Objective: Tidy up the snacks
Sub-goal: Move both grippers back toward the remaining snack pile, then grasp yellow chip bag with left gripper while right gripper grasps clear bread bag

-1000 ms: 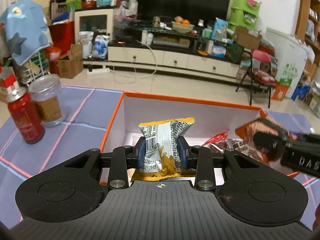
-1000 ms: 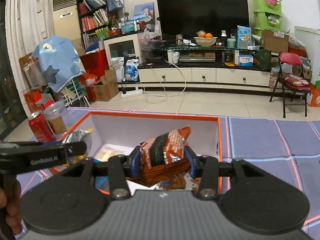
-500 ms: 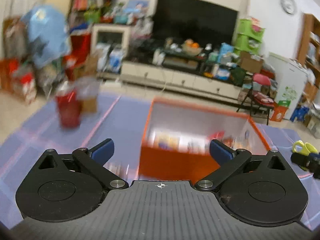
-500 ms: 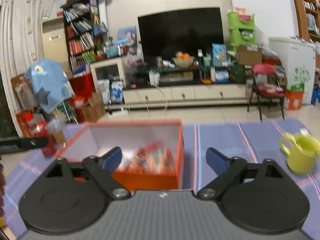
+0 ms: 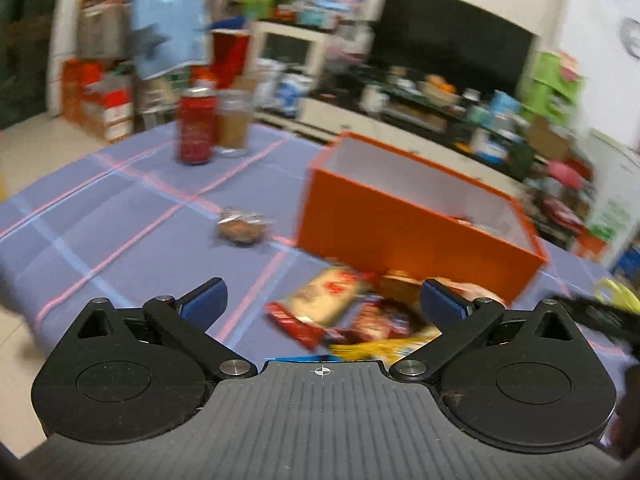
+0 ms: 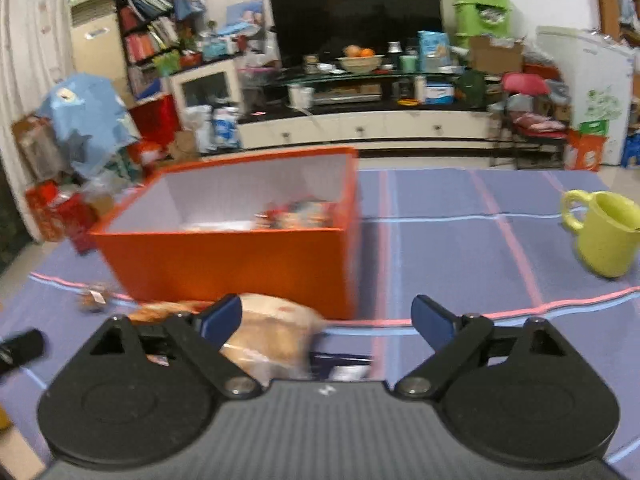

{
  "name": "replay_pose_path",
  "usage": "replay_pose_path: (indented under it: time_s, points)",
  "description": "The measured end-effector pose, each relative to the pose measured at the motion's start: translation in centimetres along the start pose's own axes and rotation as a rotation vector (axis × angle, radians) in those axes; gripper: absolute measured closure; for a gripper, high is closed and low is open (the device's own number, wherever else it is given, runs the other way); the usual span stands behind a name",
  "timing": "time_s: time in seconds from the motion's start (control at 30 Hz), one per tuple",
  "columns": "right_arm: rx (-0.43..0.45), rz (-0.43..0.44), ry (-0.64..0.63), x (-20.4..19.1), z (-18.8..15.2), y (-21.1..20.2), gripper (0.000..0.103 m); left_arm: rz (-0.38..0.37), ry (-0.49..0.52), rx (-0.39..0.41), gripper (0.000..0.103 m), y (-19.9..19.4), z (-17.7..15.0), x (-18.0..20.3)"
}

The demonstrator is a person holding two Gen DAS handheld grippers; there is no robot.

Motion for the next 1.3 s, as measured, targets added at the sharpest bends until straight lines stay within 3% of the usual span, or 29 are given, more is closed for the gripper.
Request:
replay_pose_path:
  time_s: [0.2, 0.3, 0.4, 0.47, 0.6, 0.73, 0.93, 1.0, 1.1, 1.23, 1.3]
  points:
    - [-0.094, -0.024, -0.004, 2.0, -2.0, 1.4, 0.01, 0.089, -0.095, -0.082, 0.017, 1.7, -1.0, -2.9]
    - [-0.079, -0.008, -0.034, 0.9, -2.1, 1.3, 0.01, 0.06, -0.115, -0.095, 0.017, 1.3, -1.2, -2.3]
    - [-0.06, 0.072, -0.044, -0.7, -1.7, 0.5, 0.01, 0.016, -0.098, -0.055, 0.017, -0.2, -1.6, -1.1]
    - [-0.063, 0.057, -0.075, -1.4, -2.1, 0.5, 0.01, 0.012, -0.089, -0.042, 0.017, -0.7, -2.4, -0.2]
    - [-0.058, 0.076, -0.076, -2.3, -1.9, 0.8, 0.01, -0.014, -0.046, -0.111, 0.017, -0.3, -3.9, 2.0]
    - [-0.063, 0.034, -0.052, -1.6, -1.6, 0.7, 0.009, 0.026, -0.059, -0.13, 0.017, -0.3, -4.9, 2.8]
    - [-0.129, -0.023, 0.004, 0.1, -2.7, 1.5, 0.008, -0.003, -0.052, -0.123, 0.017, 0.5, -4.9, 5.1]
    - [-0.098, -0.034, 0.009, 0.2, -2.5, 1.2, 0.008, 0.003, -0.055, -0.142, 0.017, 1.2, -5.1, 5.4]
    - [-0.034, 0.037, 0.015, -0.9, -1.5, 0.8, 0.008, 0.029, -0.06, -0.151, 0.017, 2.4, -5.4, 5.5]
    - [-0.1, 0.134, 0.124, -2.3, -0.4, 2.7, 0.006, 0.04, -0.08, -0.169, 0.017, 3.4, -5.7, 5.0]
    - [-0.14, 0.109, 0.116, -3.1, -0.1, 3.8, 0.004, 0.039, -0.068, -0.153, 0.018, 3.7, -5.6, 5.1]
Point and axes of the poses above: each gripper's, at about its wrist camera, not at the fingertips, and y roughly the way its jaws point, x to its right, z to its top, the point moved 6 cm from there along y, roughly the way its jaws point, and after that the axes turned 2 degrees about -x, right-handed, at the moved point
